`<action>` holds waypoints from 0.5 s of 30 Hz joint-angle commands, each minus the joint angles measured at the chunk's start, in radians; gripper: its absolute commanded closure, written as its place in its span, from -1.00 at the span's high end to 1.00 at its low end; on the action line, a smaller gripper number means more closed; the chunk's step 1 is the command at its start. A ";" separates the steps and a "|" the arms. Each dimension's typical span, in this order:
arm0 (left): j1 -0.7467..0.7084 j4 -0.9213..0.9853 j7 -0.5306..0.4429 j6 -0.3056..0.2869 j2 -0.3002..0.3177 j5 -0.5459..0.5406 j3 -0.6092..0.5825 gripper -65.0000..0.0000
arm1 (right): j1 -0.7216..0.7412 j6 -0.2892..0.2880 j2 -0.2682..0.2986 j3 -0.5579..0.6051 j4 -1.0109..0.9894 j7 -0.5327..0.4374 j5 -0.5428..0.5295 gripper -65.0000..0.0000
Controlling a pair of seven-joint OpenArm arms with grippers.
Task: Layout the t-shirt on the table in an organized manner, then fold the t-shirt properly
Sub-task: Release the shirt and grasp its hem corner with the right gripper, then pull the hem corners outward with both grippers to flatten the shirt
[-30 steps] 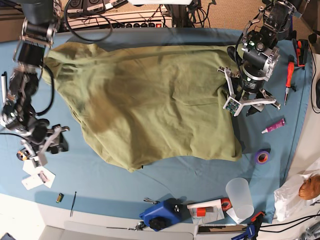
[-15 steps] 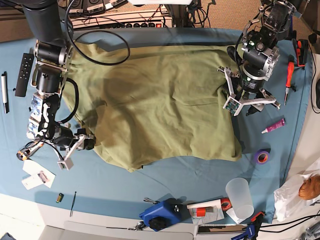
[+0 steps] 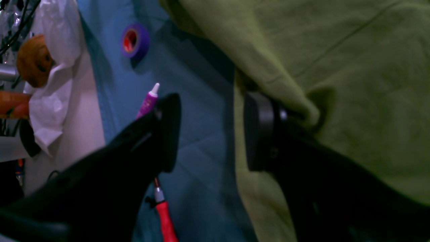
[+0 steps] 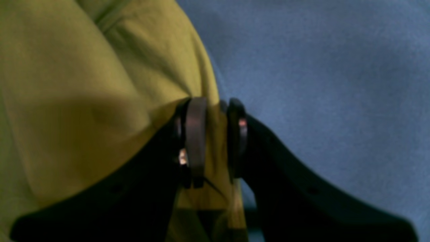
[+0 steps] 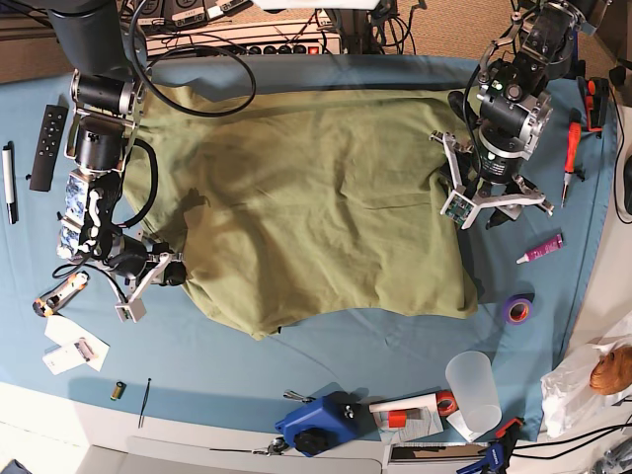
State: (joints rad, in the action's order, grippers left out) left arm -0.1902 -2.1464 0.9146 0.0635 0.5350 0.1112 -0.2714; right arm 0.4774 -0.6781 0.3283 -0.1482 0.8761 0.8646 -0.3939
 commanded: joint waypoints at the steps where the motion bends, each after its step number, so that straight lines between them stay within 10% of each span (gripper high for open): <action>1: 0.008 -0.016 -0.019 0.007 0.008 0.014 0.006 -0.05 | 0.012 -0.002 0.013 -0.001 0.012 0.006 0.003 -0.68; 4: 0.007 -0.016 -0.019 0.007 0.008 0.014 0.006 -0.05 | 0.013 -0.001 0.013 -0.001 0.012 -0.013 0.019 -1.00; 15: 0.007 -0.016 -0.045 0.007 0.008 0.014 0.006 -0.05 | 0.102 0.130 0.019 -0.052 0.013 -0.128 0.106 -1.00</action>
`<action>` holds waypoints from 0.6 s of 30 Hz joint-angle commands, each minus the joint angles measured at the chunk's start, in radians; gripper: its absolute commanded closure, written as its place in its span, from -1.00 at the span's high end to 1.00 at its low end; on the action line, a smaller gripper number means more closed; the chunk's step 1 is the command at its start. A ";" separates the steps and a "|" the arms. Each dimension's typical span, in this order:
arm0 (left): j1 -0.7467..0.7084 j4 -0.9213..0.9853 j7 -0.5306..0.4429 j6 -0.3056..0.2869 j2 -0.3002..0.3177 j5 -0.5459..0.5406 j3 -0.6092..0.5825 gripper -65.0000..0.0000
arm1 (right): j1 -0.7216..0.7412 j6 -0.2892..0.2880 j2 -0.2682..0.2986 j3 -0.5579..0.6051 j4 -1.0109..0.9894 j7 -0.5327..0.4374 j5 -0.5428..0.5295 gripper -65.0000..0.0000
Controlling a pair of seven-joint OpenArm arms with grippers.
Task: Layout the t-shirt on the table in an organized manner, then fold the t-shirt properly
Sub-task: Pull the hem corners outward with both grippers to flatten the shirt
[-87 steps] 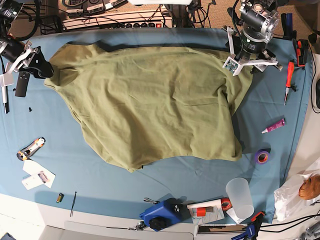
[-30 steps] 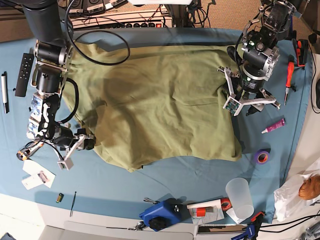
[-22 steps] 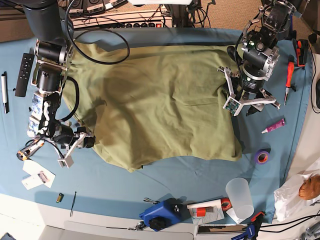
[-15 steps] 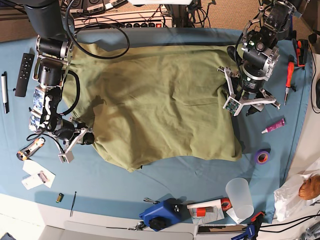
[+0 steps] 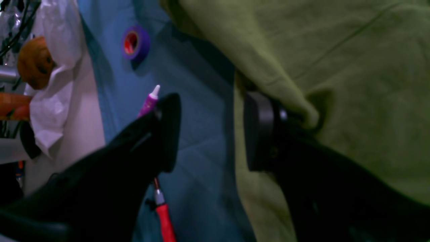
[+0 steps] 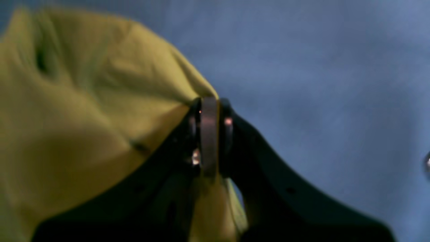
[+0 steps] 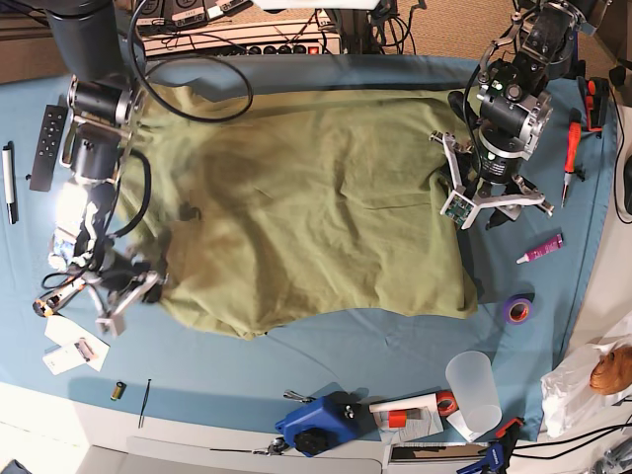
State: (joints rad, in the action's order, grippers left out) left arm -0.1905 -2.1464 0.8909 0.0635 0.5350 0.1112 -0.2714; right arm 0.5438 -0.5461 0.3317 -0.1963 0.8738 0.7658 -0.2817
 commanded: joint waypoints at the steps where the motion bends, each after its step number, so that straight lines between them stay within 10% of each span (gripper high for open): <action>1: 0.008 -0.016 -0.034 0.007 0.008 0.014 0.006 -0.05 | 0.044 0.013 0.017 -0.015 0.016 -0.031 -0.005 -1.00; 18: 0.041 -0.016 -0.121 0.074 -0.093 0.048 0.006 -0.05 | 0.017 0.209 0.017 -0.209 0.016 -0.033 0.122 -1.00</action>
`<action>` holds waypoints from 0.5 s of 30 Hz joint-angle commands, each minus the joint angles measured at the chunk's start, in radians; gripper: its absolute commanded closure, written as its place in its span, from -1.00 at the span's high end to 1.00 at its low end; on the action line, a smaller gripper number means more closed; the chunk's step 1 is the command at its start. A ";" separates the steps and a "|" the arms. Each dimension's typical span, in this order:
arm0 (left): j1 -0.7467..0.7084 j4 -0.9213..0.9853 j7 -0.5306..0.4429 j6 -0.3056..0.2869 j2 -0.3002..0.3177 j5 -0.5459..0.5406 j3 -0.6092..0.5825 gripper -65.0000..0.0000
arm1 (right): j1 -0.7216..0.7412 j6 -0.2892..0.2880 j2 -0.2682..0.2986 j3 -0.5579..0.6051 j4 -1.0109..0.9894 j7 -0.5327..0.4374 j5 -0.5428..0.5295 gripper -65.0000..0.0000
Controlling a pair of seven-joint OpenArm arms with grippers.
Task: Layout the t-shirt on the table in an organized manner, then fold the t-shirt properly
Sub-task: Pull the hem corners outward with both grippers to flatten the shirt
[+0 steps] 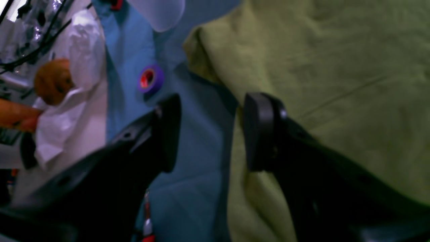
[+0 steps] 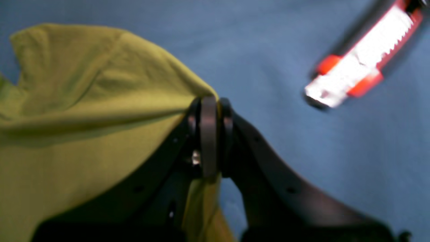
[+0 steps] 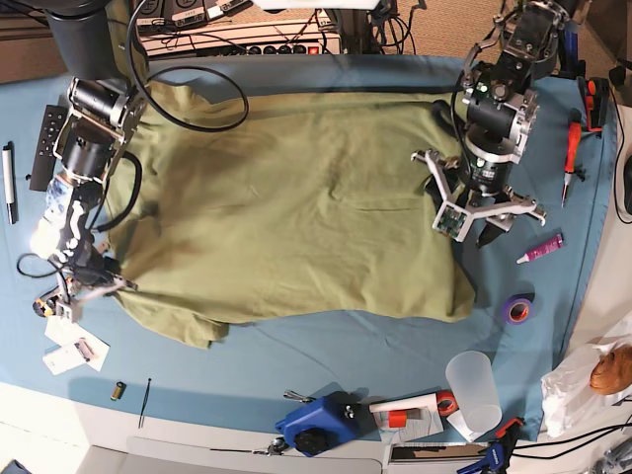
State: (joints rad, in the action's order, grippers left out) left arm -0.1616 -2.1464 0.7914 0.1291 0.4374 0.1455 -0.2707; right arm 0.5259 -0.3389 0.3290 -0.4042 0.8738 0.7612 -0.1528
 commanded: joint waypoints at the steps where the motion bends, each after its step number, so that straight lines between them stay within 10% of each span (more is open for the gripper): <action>1: 0.020 -0.016 -0.022 0.002 0.001 -0.002 0.005 -0.05 | 0.034 0.005 0.020 -0.016 0.016 -0.029 -0.003 -1.00; 15: 0.277 0.394 -0.040 -0.066 -0.008 -0.160 0.006 -0.32 | 0.033 0.003 0.019 -0.054 0.016 -0.004 -0.004 -1.00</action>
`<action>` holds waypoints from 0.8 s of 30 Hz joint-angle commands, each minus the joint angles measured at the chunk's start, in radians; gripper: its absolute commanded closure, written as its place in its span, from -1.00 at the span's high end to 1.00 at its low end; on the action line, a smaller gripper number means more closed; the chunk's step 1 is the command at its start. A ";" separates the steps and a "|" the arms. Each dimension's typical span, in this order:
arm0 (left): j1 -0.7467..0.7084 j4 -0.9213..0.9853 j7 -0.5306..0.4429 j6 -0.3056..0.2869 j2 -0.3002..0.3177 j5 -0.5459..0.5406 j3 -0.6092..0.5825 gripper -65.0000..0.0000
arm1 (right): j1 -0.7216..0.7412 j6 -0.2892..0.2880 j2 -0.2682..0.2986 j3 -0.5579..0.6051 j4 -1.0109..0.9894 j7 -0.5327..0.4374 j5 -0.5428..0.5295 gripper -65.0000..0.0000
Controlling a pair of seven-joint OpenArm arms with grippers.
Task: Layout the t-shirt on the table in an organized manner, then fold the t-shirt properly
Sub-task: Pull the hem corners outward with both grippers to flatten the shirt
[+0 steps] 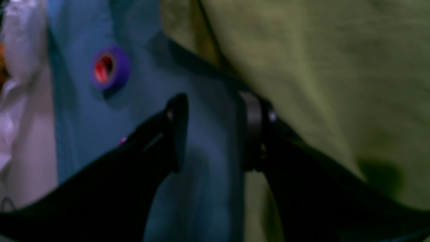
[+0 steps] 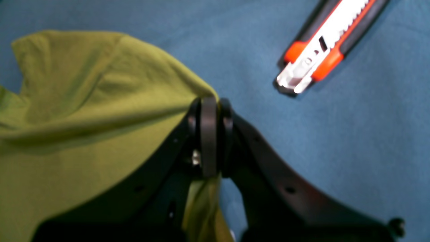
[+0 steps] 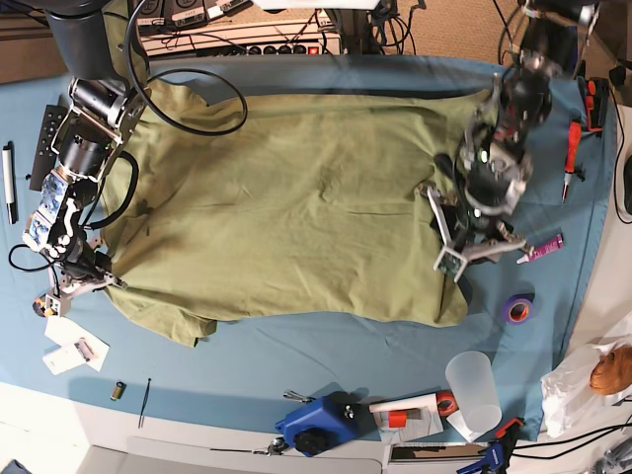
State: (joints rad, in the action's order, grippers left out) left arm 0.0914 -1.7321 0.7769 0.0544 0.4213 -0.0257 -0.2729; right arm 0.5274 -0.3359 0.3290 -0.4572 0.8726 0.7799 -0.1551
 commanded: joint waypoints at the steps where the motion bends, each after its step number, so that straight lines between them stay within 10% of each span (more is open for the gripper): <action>1: 0.055 0.016 -0.025 0.008 0.008 -0.013 0.008 -0.31 | 0.032 -0.001 0.020 -0.001 0.017 -0.021 -0.002 -1.00; 14: 0.316 0.290 0.106 -0.098 -0.064 -0.251 0.025 -0.32 | 0.007 -0.043 0.019 -0.001 0.017 0.005 -0.009 -1.00; 24: 0.333 0.338 0.144 -0.103 -0.144 -0.335 0.360 -0.32 | -0.080 -0.043 0.020 -0.001 0.018 -0.019 -0.010 -1.00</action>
State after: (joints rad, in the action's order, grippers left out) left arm 0.3946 -1.3792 0.9340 -0.0441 0.2687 -0.3557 0.0872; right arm 0.4355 -0.3820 0.3325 -0.4572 0.8810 0.7372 -0.1837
